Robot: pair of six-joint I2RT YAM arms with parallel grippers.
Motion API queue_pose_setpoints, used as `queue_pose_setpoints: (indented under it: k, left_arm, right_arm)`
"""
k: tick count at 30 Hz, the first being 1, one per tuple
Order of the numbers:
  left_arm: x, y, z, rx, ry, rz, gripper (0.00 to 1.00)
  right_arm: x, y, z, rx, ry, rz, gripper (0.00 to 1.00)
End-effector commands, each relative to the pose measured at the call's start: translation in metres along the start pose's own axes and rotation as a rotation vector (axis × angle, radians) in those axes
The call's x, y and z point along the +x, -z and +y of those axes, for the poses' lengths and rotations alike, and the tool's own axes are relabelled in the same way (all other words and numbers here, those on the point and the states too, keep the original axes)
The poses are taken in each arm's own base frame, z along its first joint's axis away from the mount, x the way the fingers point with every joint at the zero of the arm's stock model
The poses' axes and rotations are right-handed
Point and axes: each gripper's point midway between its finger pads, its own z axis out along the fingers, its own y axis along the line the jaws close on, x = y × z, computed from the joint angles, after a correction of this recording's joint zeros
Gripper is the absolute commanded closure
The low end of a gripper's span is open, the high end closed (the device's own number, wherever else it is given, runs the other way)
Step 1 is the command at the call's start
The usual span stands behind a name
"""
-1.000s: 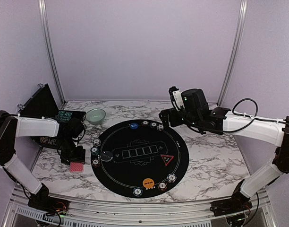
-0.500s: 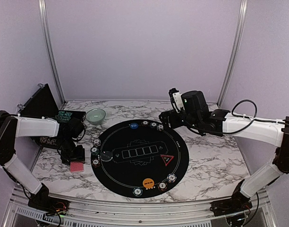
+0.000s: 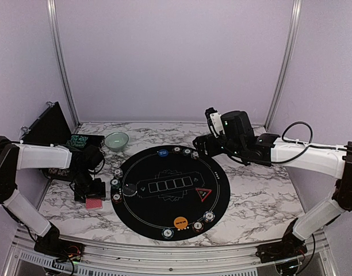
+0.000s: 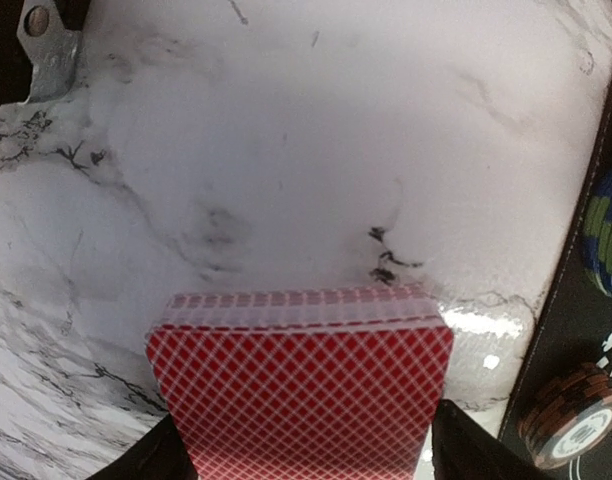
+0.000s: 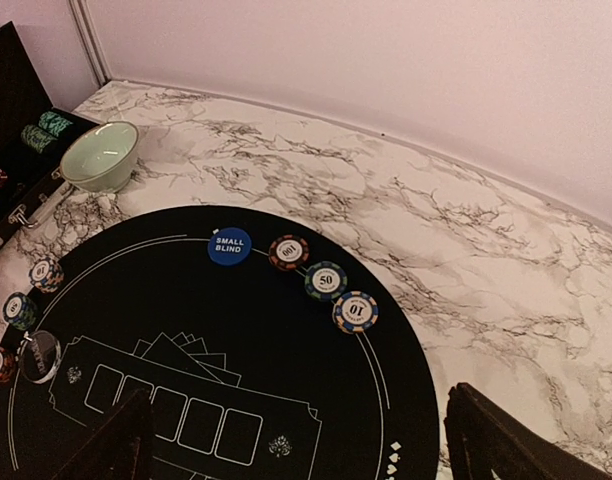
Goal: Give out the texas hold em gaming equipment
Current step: Pick up the face-down deck piles from the center of the board.
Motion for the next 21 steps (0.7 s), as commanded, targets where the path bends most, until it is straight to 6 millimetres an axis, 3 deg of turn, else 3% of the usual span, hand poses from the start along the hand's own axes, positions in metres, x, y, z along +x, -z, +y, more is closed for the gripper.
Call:
queue_pose_setpoints:
  k: [1,10,21]
  left_arm:
    - [0.031,-0.01,0.016,-0.052,0.024,0.11,0.2]
    - [0.024,-0.016,0.018,-0.096,-0.002,0.102,0.25]
    - [0.018,-0.005,0.016,-0.081,-0.029,0.067,0.46]
  right_arm:
    - [-0.015,0.005,0.001,-0.013,-0.012,-0.047,0.02]
    - [-0.015,0.004,0.002,-0.021,-0.011,-0.045,0.01]
    - [-0.015,0.004,0.004,-0.034,-0.017,-0.043,0.02]
